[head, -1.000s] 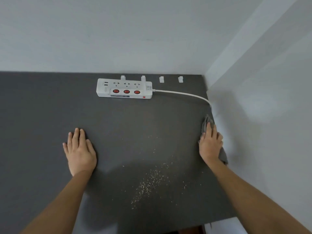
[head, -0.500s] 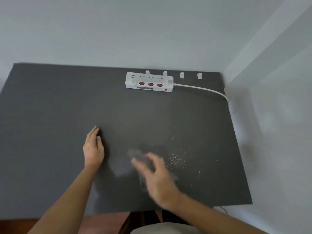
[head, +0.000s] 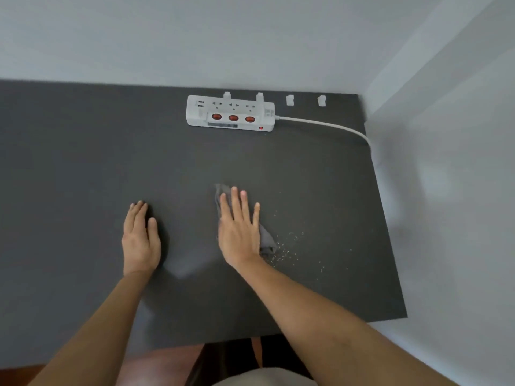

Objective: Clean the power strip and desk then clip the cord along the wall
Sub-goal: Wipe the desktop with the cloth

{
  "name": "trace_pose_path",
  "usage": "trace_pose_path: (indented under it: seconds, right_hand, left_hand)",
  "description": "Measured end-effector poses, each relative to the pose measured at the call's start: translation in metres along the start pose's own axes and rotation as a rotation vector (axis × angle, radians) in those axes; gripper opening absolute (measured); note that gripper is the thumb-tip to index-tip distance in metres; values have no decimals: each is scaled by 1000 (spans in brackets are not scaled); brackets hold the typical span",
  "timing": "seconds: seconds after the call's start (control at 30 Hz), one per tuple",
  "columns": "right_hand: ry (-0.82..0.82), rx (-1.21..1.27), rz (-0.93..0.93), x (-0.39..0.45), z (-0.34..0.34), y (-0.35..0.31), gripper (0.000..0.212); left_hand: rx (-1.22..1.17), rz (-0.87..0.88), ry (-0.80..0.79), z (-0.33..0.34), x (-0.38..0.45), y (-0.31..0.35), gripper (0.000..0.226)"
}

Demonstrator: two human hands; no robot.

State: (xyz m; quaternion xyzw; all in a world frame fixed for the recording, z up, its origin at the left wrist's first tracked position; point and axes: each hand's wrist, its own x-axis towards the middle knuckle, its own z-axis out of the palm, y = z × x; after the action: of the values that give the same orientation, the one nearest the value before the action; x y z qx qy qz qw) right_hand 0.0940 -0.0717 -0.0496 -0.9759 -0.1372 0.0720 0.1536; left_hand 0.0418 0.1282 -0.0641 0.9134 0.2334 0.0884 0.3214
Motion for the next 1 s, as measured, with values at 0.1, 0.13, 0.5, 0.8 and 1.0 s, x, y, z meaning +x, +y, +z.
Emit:
trace_pose_path:
  seconds: [0.1, 0.13, 0.5, 0.8, 1.0]
  right_hand:
    - [106, 10, 246, 19, -21, 54, 59]
    - [122, 16, 318, 19, -28, 77, 59]
    - [326, 76, 979, -87, -121, 303, 48]
    - [257, 357, 171, -113, -81, 28, 45]
    - [-193, 45, -181, -136, -2, -6, 78]
  left_hand:
    - [7, 0, 3, 1, -2, 4, 38]
    - [13, 3, 3, 1, -2, 4, 38]
    - [33, 2, -48, 1, -5, 9, 40]
    - [40, -20, -91, -2, -3, 8, 42]
    - [94, -16, -127, -1, -3, 9, 46]
